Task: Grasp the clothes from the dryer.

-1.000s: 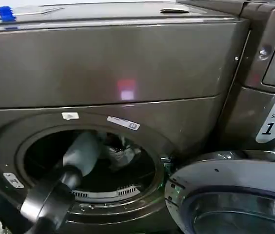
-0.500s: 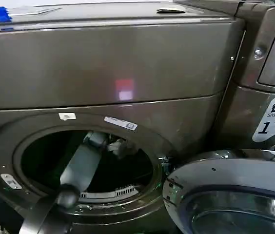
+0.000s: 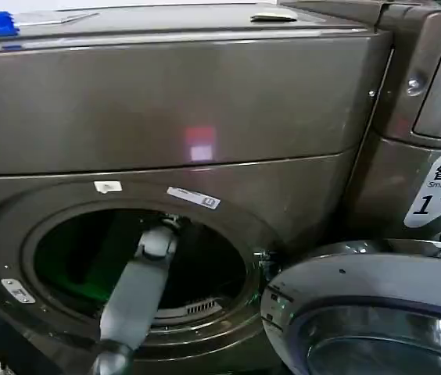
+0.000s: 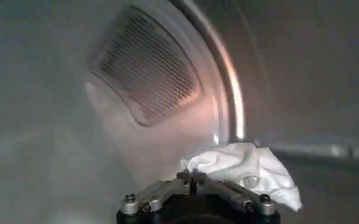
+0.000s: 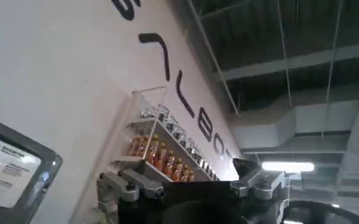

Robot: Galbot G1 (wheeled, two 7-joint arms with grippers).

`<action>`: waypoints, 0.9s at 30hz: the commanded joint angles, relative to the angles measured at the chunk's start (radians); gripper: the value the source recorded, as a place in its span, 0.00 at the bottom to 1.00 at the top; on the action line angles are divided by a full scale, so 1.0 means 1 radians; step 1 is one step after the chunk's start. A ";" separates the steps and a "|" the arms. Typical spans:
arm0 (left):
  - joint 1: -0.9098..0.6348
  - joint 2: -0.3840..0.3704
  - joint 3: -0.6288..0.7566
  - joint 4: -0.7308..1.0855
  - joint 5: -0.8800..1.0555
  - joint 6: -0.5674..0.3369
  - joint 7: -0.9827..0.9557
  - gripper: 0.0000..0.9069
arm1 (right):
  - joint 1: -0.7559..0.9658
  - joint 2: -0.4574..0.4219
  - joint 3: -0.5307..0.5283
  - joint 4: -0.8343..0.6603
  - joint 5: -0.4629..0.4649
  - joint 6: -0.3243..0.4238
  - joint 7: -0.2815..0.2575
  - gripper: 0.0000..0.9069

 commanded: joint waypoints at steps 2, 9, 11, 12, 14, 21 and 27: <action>0.190 -0.016 -0.050 -0.263 -0.030 -0.168 -0.341 0.00 | -0.003 -0.003 0.015 -0.006 -0.004 0.015 0.014 1.00; 0.250 -0.032 -0.093 -0.320 0.003 -0.185 -0.377 0.00 | -0.013 -0.010 0.037 -0.016 0.015 0.026 0.035 1.00; 0.250 -0.036 -0.092 -0.318 -0.001 -0.184 -0.377 0.00 | -0.013 -0.013 0.037 -0.016 0.023 0.030 0.037 1.00; 0.249 -0.036 -0.089 -0.318 -0.002 -0.181 -0.375 0.00 | -0.013 -0.012 0.037 -0.016 0.022 0.031 0.037 1.00; 0.247 -0.040 -0.087 -0.319 -0.003 -0.180 -0.374 0.00 | -0.014 -0.012 0.038 -0.016 0.023 0.032 0.035 1.00; 0.238 -0.043 -0.077 -0.323 0.002 -0.187 -0.365 0.00 | -0.019 -0.011 0.048 -0.023 0.023 0.036 0.034 1.00; 0.237 -0.038 -0.077 -0.325 0.002 -0.182 -0.364 0.00 | -0.015 -0.012 0.043 -0.018 0.023 0.037 0.031 1.00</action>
